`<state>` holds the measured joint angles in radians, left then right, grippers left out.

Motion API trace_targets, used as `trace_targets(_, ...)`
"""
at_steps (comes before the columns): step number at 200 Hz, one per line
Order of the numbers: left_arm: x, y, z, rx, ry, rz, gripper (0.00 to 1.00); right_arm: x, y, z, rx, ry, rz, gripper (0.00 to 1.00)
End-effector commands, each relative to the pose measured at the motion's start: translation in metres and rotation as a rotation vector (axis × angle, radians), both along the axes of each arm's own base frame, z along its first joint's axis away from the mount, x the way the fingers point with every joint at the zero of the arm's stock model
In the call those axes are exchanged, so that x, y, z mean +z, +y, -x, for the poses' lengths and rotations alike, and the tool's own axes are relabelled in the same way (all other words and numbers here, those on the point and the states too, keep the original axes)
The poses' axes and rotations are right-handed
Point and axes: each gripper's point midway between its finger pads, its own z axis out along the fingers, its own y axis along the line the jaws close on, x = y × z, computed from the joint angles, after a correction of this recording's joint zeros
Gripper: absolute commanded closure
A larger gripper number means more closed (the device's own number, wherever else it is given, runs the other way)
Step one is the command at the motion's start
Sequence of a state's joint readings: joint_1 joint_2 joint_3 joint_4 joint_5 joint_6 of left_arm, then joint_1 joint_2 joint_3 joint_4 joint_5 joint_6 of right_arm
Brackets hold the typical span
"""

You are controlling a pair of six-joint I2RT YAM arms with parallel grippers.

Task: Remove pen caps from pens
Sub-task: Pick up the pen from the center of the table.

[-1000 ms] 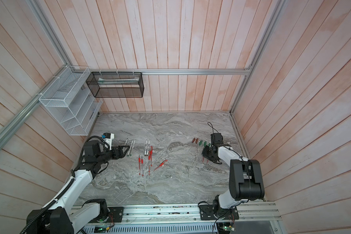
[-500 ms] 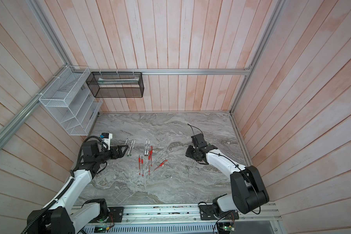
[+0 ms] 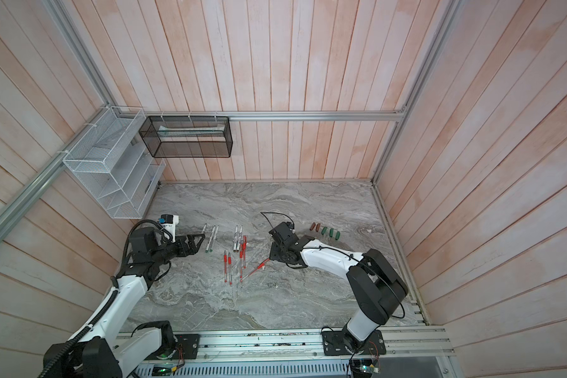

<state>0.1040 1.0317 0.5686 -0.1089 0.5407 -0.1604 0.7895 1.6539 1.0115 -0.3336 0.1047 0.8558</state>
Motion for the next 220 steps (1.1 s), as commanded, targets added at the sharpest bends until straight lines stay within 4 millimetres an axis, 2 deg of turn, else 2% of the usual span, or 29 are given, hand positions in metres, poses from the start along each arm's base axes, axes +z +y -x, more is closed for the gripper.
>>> trace_targets(1,0.01,0.003,-0.002,0.002,-0.037,-0.022,0.0,-0.004,0.006,0.0,0.031,-0.024,0.125,0.4)
trace_targets(33,0.012,0.003,-0.003,0.001,-0.045,-0.02,0.0,-0.009,0.027,0.002,0.109,-0.027,0.265,0.4)
trace_targets(70,0.012,0.0,-0.002,-0.009,-0.04,-0.012,0.0,-0.018,0.037,0.002,0.144,-0.005,0.341,0.39)
trace_targets(100,0.01,0.002,-0.002,0.0,-0.043,-0.027,0.0,-0.025,0.061,0.007,0.24,-0.028,0.409,0.39)
trace_targets(142,0.011,0.002,-0.003,0.001,-0.049,-0.032,0.0,-0.031,0.079,0.015,0.386,-0.056,0.571,0.38)
trace_targets(177,0.014,-0.002,-0.001,-0.016,-0.053,-0.02,0.0,-0.039,0.071,0.026,0.44,-0.025,0.69,0.38)
trace_targets(195,0.012,0.0,-0.002,-0.005,-0.054,-0.034,0.0,-0.038,0.071,0.033,0.458,-0.04,0.693,0.38)
trace_targets(220,0.013,-0.004,0.0,-0.022,-0.051,-0.02,0.0,-0.046,0.069,0.05,0.507,-0.002,0.688,0.38)
